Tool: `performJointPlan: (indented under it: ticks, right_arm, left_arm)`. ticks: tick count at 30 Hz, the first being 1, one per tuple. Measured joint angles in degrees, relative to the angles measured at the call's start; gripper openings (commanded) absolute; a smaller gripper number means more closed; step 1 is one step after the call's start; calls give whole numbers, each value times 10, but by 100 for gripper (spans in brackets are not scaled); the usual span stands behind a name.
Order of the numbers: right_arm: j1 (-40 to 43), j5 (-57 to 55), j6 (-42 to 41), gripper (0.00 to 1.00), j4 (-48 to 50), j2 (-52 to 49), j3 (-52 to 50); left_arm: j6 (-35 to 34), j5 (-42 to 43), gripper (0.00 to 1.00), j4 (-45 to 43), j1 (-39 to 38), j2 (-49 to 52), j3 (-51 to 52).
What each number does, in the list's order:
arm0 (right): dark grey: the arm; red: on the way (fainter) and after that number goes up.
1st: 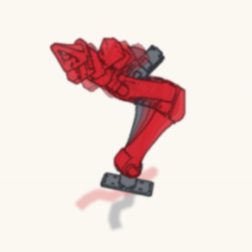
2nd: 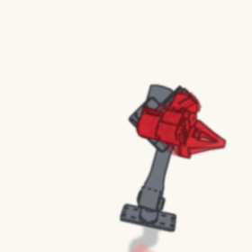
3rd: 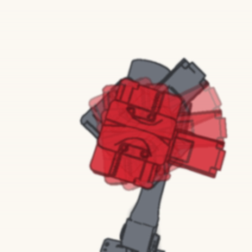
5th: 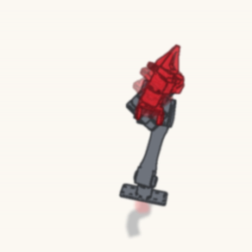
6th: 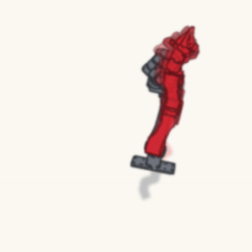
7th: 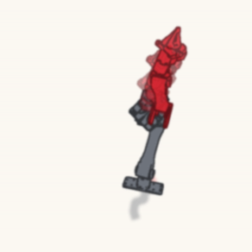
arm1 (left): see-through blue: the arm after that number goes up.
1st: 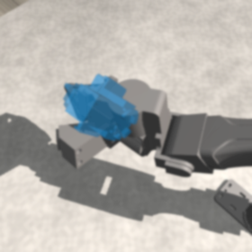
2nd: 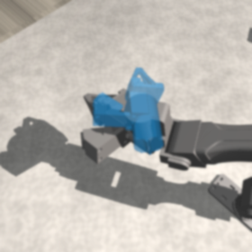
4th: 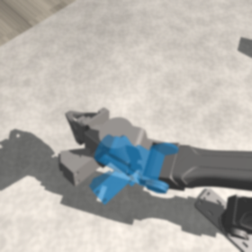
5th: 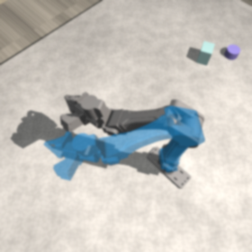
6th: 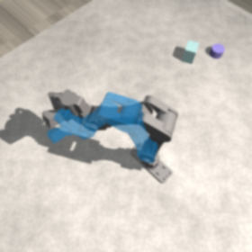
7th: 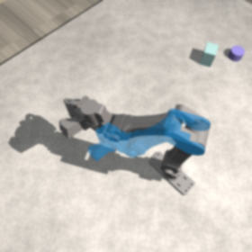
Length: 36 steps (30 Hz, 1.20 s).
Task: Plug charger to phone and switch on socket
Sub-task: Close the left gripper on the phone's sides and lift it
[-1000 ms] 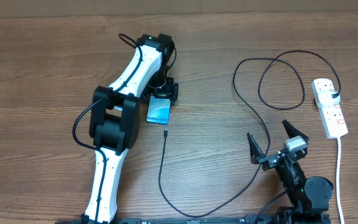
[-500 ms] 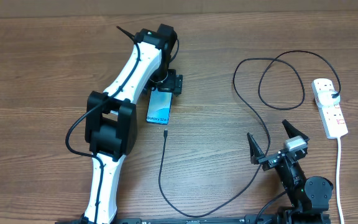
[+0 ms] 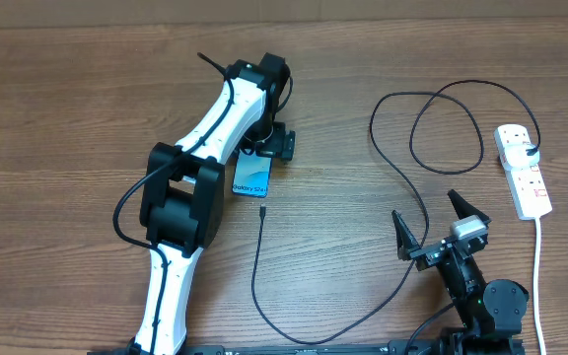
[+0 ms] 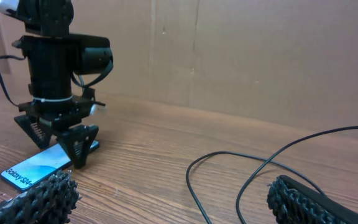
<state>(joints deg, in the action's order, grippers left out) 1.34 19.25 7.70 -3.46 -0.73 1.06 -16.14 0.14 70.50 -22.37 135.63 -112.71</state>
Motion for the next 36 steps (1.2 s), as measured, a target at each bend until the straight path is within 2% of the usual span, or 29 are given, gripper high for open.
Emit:
performJointPlan:
  ticks: [13, 21, 27, 29, 32, 34, 35, 36]
  right_arm:
    - [0, 0, 0, 100, 0, 0, 0]
    - [0, 0, 0, 100, 0, 0, 0]
    - [0, 0, 0, 100, 0, 0, 0]
    - [-1, 0, 0, 100, 0, 0, 0]
    - [0, 0, 0, 100, 0, 0, 0]
    - [-1, 0, 0, 100, 0, 0, 0]
    - [0, 0, 0, 100, 0, 0, 0]
    - [0, 0, 0, 100, 0, 0, 0]
  left_arm:
    - [0, -15, 100, -15, 0, -1, 21]
    - [0, -12, 100, -64, 0, -26, 70]
    - [-5, -5, 88, -61, 1, -28, 72]
    - [-5, -2, 87, -56, 2, -28, 73]
    - [-9, 7, 88, -49, 7, -28, 74]
    - [-14, 11, 94, -44, 12, -28, 76]
    - [-18, 12, 100, -44, 14, -28, 76]
    - [-19, 12, 100, -45, 16, -28, 76]
